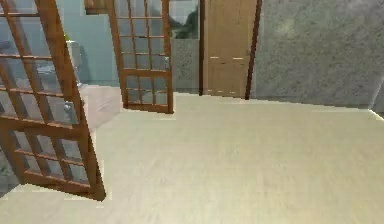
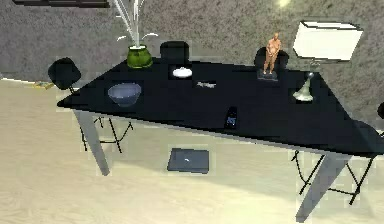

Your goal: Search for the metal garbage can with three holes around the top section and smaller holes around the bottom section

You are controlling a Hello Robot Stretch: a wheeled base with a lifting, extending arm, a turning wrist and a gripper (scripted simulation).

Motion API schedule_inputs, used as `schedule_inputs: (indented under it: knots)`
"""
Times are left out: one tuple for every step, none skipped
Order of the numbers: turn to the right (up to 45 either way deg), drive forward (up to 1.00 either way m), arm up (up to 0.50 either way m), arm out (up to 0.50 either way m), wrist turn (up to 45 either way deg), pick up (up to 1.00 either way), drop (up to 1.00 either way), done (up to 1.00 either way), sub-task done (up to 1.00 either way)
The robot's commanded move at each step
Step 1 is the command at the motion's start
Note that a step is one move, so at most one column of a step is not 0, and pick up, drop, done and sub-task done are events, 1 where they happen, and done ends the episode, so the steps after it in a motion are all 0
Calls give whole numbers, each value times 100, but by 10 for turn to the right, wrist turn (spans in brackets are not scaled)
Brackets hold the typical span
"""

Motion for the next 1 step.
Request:
schedule_inputs:
  knots:
    - [0, 100, 0, 0, 0, 0, 0, 0, 0]
